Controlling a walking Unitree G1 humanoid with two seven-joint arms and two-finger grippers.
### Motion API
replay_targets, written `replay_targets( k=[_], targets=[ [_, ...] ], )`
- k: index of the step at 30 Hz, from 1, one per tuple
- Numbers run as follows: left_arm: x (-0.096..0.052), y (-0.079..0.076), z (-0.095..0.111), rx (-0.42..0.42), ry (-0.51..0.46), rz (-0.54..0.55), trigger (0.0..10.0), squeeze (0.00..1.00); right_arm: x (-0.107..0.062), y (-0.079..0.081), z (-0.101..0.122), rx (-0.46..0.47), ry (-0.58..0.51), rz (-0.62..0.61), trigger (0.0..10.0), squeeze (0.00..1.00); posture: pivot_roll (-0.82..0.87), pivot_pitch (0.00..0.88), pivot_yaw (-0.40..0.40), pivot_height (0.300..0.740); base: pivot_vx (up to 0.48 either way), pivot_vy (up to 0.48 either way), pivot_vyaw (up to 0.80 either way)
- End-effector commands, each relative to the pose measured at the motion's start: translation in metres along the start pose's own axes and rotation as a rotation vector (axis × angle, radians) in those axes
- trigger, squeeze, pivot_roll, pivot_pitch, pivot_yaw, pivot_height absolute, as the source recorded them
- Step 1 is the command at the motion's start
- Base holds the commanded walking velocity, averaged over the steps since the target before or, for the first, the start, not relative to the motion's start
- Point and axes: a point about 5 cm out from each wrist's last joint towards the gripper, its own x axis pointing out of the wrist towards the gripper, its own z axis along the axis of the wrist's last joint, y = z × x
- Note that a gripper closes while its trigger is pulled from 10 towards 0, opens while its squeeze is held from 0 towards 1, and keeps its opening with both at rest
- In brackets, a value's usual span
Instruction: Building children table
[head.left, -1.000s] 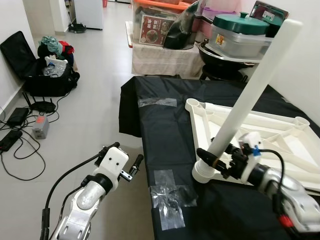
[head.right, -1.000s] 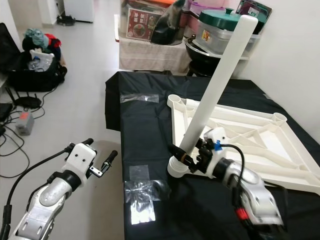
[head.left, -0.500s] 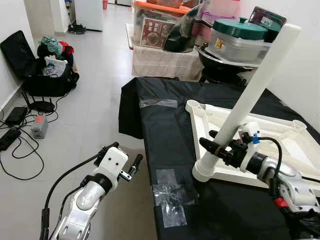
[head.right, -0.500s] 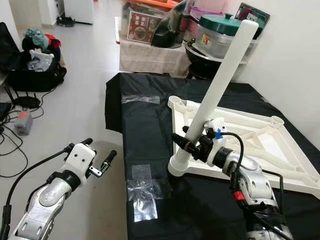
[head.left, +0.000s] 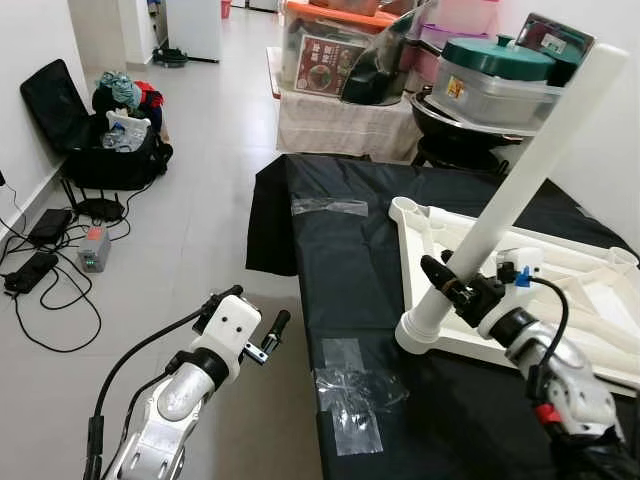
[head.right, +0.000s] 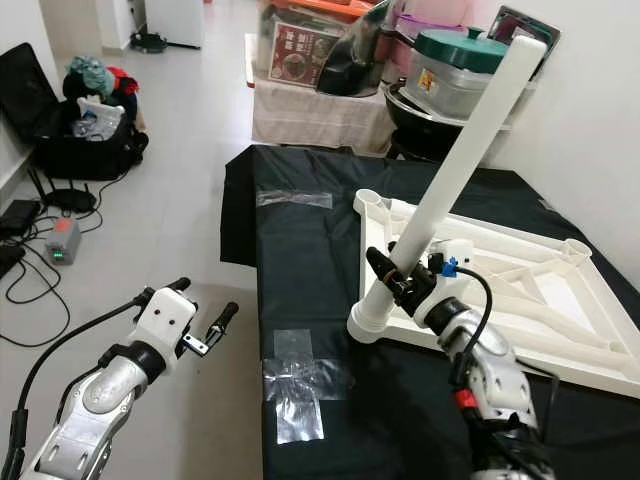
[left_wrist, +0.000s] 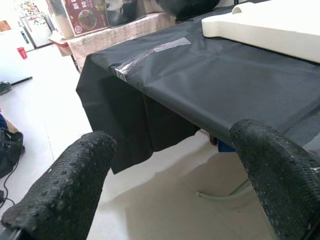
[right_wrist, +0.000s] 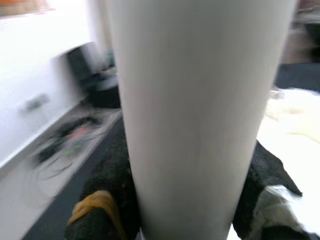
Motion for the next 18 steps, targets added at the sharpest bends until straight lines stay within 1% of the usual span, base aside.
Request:
replay_targets(
  k=[1, 3, 4, 5, 6, 8, 9, 11, 12, 14, 15, 16, 18],
  targets=[
    [0.000, -0.004, -0.003, 0.005, 0.011, -0.018, 10.0, 0.00, -0.025, -0.051, 0.004, 0.005, -0.031, -0.454, 0.0, 0.00, 0.04, 0.000, -0.142, 0.740, 0.000, 0.000, 0.00],
    [0.000, -0.004, -0.003, 0.005, 0.011, -0.018, 10.0, 0.00, -0.025, -0.051, 0.004, 0.005, -0.031, -0.454, 0.0, 0.00, 0.04, 0.000, -0.142, 0.740, 0.000, 0.000, 0.00],
    [-0.001, -0.005, -0.004, 0.004, 0.013, -0.019, 10.0, 0.00, -0.041, -0.064, -0.006, 0.023, -0.005, -0.656, 0.0, 0.00, 0.04, 0.000, -0.140, 0.740, 0.000, 0.000, 0.00],
    [-0.001, -0.005, -0.004, 0.004, 0.013, -0.019, 10.0, 0.00, -0.041, -0.064, -0.006, 0.023, -0.005, -0.656, 0.0, 0.00, 0.04, 0.000, -0.140, 0.740, 0.000, 0.000, 0.00],
    [-0.002, -0.005, -0.004, 0.004, 0.014, -0.021, 10.0, 0.00, -0.060, -0.071, -0.013, -0.009, 0.017, -0.814, 0.0, 0.00, 0.03, 0.000, -0.132, 0.740, 0.000, 0.000, 0.00],
    [-0.002, -0.005, -0.004, 0.004, 0.014, -0.021, 10.0, 0.00, -0.060, -0.071, -0.013, -0.009, 0.017, -0.814, 0.0, 0.00, 0.03, 0.000, -0.132, 0.740, 0.000, 0.000, 0.00],
    [-0.002, -0.005, -0.005, 0.004, 0.015, -0.023, 10.0, 0.00, -0.077, -0.073, -0.019, -0.041, 0.039, -0.936, 0.0, 0.00, 0.03, 0.000, -0.126, 0.740, 0.000, 0.000, 0.00],
    [-0.002, -0.005, -0.005, 0.004, 0.015, -0.023, 10.0, 0.00, -0.077, -0.073, -0.019, -0.041, 0.039, -0.936, 0.0, 0.00, 0.03, 0.000, -0.126, 0.740, 0.000, 0.000, 0.00],
    [-0.002, -0.005, -0.005, 0.006, 0.017, -0.026, 10.0, 0.00, -0.094, -0.071, -0.025, -0.088, 0.067, -1.066, 0.0, 0.00, 0.02, 0.000, -0.120, 0.740, 0.000, 0.000, 0.00],
    [-0.002, -0.005, -0.005, 0.006, 0.017, -0.026, 10.0, 0.00, -0.094, -0.071, -0.025, -0.088, 0.067, -1.066, 0.0, 0.00, 0.02, 0.000, -0.120, 0.740, 0.000, 0.000, 0.00],
    [-0.001, -0.005, -0.005, 0.008, 0.017, -0.028, 10.0, 0.00, -0.103, -0.069, -0.029, -0.107, 0.090, -1.158, 0.0, 0.00, 0.02, 0.000, -0.119, 0.740, 0.000, 0.000, 0.00],
    [0.000, -0.005, -0.005, 0.009, 0.017, -0.029, 10.0, 0.00, -0.101, -0.063, -0.035, -0.094, 0.142, -1.221, 10.0, 0.00, 0.02, 0.000, -0.119, 0.740, 0.000, 0.000, 0.00],
    [0.000, -0.005, -0.005, 0.009, 0.017, -0.030, 10.0, 0.00, -0.098, -0.062, -0.035, -0.088, 0.151, -1.216, 10.0, 0.00, 0.02, 0.000, -0.119, 0.740, 0.000, 0.000, 0.00]
  ],
)
